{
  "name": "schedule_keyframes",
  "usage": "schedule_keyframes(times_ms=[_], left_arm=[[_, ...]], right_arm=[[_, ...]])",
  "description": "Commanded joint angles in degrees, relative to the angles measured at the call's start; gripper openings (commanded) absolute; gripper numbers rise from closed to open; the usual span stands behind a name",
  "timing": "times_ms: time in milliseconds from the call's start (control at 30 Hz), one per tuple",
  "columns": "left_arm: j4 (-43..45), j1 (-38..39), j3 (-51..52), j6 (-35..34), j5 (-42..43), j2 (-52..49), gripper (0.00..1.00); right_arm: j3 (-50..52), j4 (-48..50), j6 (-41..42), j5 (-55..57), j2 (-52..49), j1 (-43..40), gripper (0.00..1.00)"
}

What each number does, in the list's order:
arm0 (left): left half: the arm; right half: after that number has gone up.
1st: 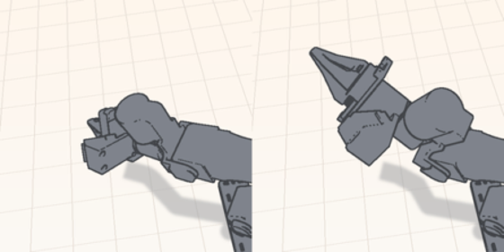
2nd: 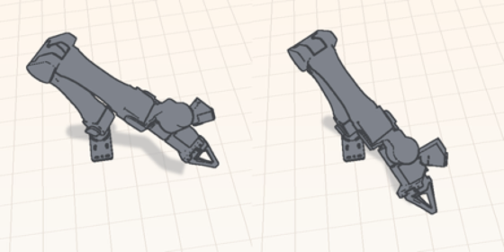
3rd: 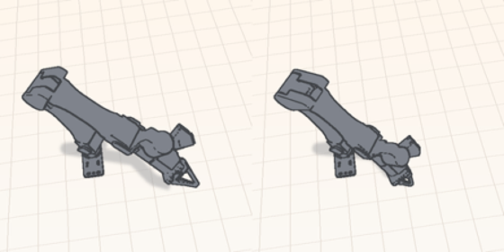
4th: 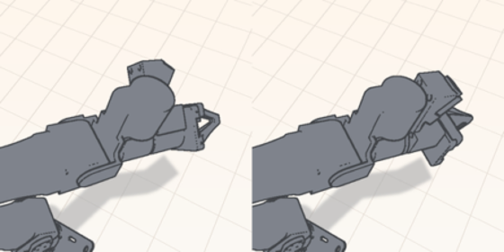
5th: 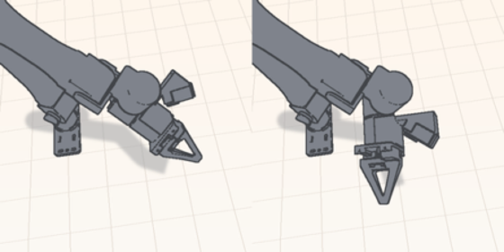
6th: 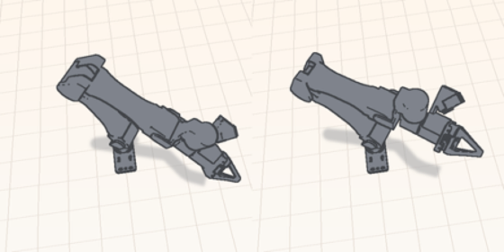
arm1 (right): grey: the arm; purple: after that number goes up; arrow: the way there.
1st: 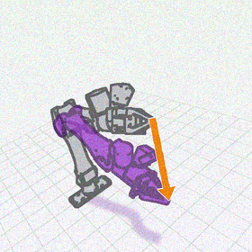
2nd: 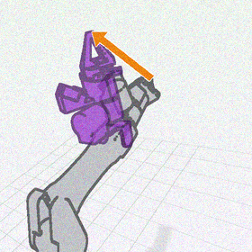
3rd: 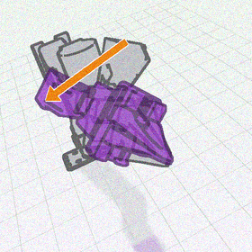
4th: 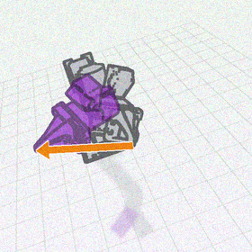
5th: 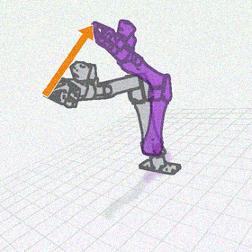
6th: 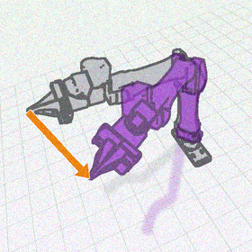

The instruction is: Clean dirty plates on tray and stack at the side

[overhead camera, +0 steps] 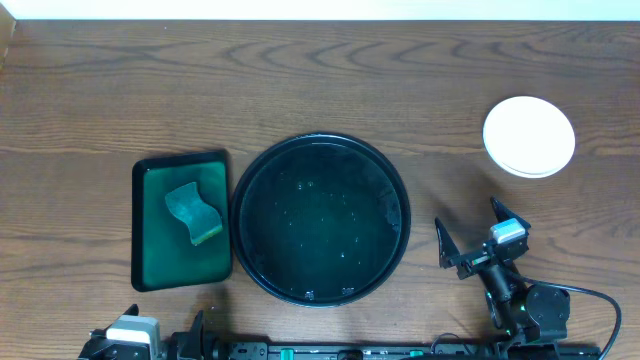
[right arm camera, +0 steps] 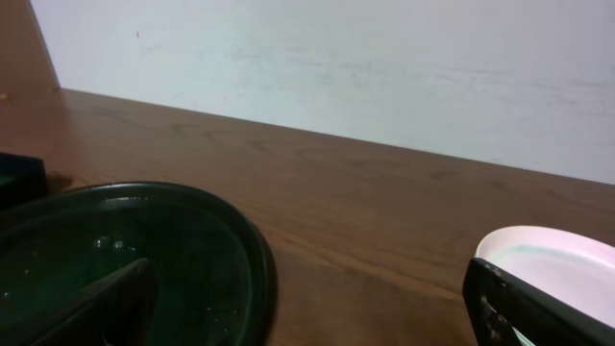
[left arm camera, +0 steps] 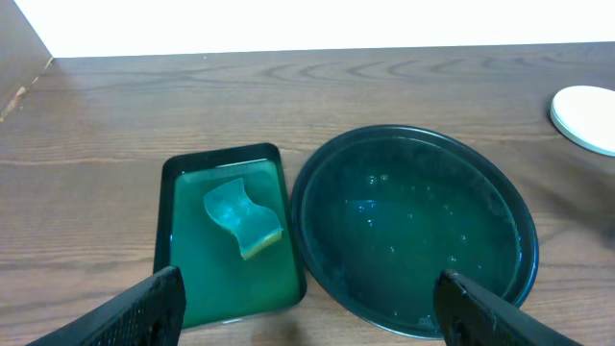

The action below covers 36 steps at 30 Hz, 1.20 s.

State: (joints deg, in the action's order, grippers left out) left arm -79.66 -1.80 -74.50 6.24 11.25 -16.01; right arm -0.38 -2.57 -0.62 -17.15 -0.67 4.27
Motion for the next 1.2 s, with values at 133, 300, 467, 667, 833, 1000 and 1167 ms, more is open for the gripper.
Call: schedule_keyframes(times_ms=[133,300,467,667,833,1000,1167], left_arm=[[-0.1,0.2,0.1,-0.1,0.3,0.0,0.83],[-0.1,0.2,0.0,-0.1,0.3,0.0,0.83],[-0.1,0.2,0.0,-0.1,0.3,0.0,0.83],[-0.1,0.2,0.1,-0.1,0.3,0.0,0.83],[-0.1,0.2,0.1,-0.1,0.3,0.0,0.83],[-0.1,0.2,0.0,-0.1,0.3,0.0,0.83],[0.8,0.2,0.1,0.0,0.0,0.0,0.83]], right_arm=[[0.1,-0.3,0.2,0.4,0.4,0.4,0.99],[0.1,-0.3,0.2,0.4,0.4,0.4,0.99],[0.1,-0.3,0.2,0.4,0.4,0.4,0.99],[0.1,-0.3,0.2,0.4,0.4,0.4,0.99],[0.1,-0.3,0.2,0.4,0.4,0.4,0.99],[0.1,-0.3,0.2,0.4,0.4,0.4,0.99],[0.1,-0.3,0.2,0.4,0.4,0.4,0.99]])
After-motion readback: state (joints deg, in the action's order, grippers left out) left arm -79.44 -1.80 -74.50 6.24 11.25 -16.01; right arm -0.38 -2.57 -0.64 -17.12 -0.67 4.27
